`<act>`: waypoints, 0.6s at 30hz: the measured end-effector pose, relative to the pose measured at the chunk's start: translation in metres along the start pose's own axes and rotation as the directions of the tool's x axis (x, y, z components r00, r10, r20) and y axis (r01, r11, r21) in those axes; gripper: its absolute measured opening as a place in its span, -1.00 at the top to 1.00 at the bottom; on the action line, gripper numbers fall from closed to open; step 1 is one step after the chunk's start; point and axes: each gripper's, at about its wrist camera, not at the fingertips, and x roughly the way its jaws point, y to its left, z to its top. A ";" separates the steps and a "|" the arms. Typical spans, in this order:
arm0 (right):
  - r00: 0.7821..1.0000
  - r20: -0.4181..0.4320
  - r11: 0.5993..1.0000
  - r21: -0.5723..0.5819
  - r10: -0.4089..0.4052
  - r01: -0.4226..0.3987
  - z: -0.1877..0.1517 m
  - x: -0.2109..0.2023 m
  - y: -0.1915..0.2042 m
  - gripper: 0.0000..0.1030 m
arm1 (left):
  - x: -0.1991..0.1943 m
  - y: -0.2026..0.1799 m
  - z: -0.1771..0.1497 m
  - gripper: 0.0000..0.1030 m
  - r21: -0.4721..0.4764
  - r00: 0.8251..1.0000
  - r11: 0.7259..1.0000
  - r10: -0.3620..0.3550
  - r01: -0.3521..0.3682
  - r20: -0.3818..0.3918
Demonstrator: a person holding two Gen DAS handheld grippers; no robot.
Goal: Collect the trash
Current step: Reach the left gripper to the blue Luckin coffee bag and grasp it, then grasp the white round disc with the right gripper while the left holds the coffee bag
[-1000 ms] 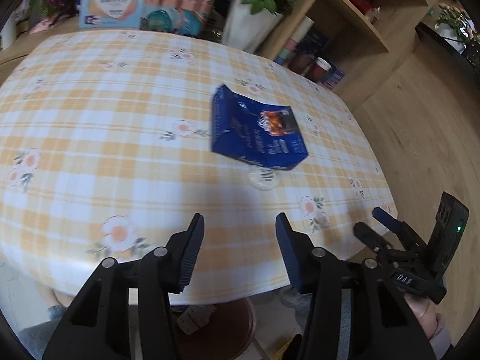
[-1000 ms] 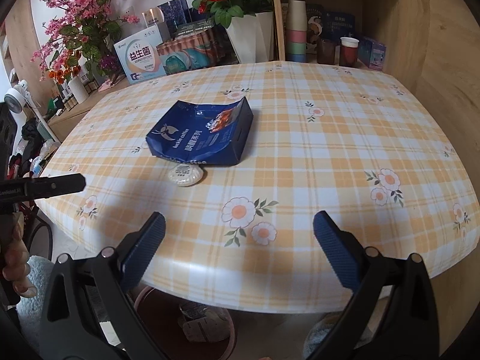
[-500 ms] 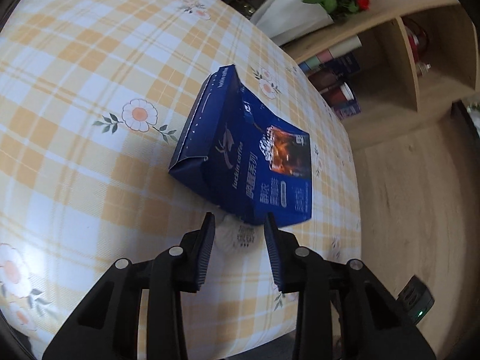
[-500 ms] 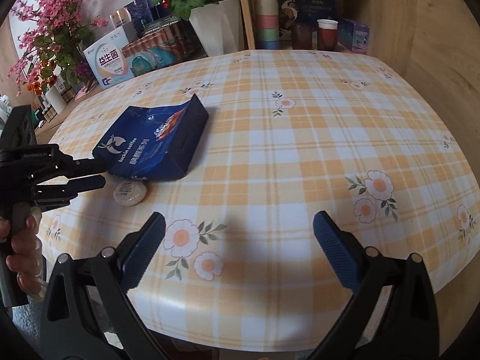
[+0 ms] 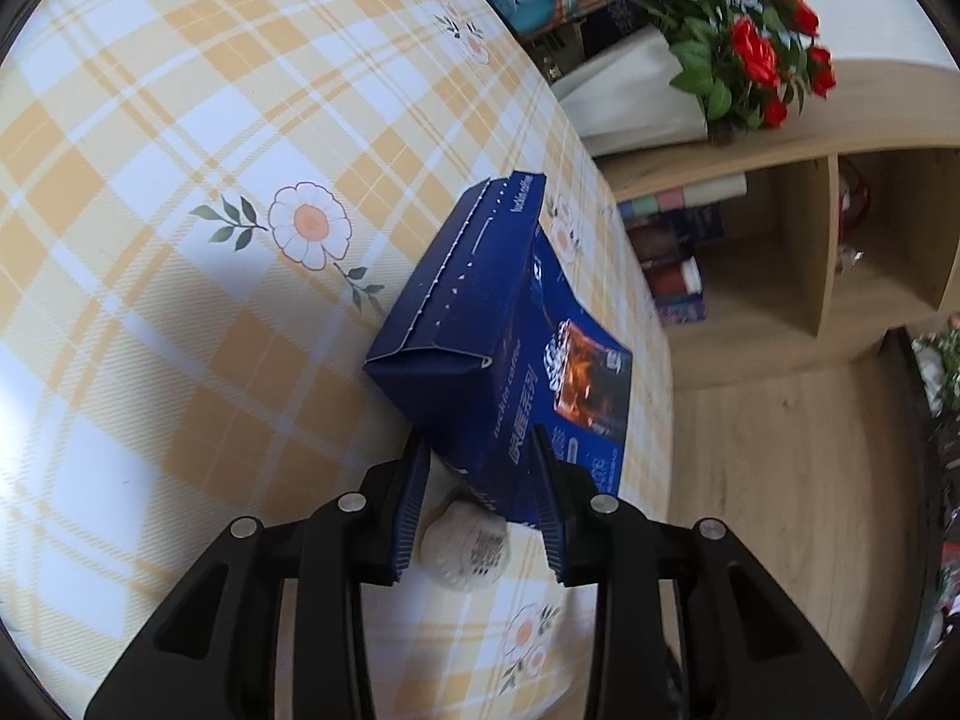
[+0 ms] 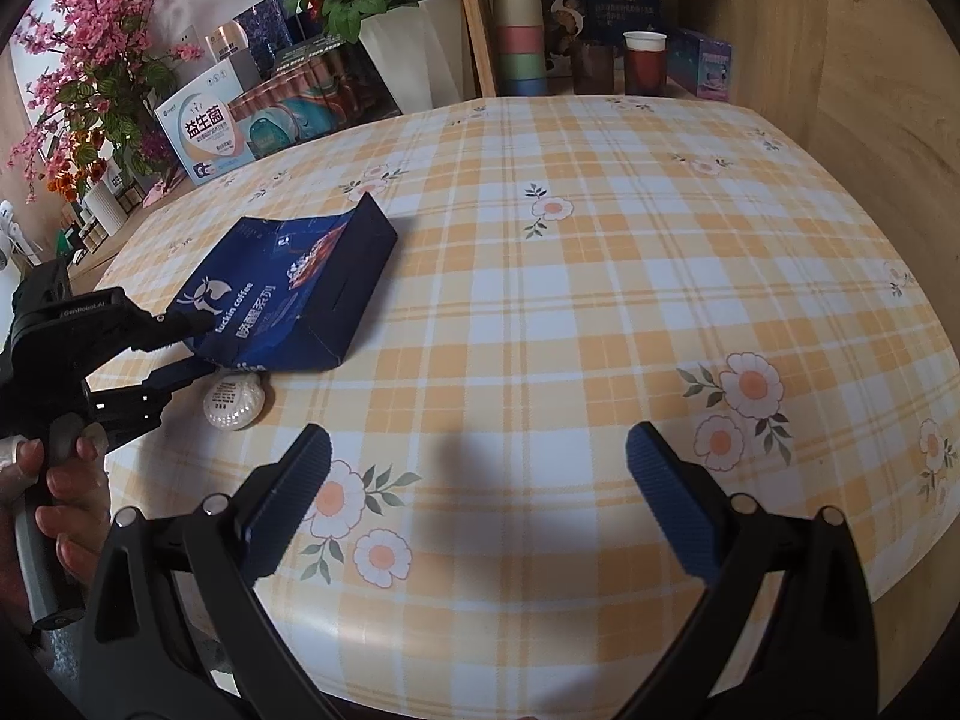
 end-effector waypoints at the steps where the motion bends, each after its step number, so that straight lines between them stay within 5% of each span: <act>1: 1.000 -0.002 1.000 0.000 -0.001 0.001 0.000 0.000 -0.001 -0.89 | 0.002 0.000 0.000 0.37 -0.008 1.000 1.000 -0.010 0.010 0.008; 8: 1.000 -0.018 1.000 -0.013 -0.012 0.012 0.002 0.002 -0.003 -0.89 | 0.015 -0.013 0.004 0.66 0.024 1.000 1.000 -0.014 0.014 0.019; 18: 0.997 -0.059 0.990 -0.126 0.049 -0.057 0.007 0.018 0.039 -0.89 | -0.057 -0.060 0.041 0.75 0.346 0.988 0.934 0.039 -0.090 0.152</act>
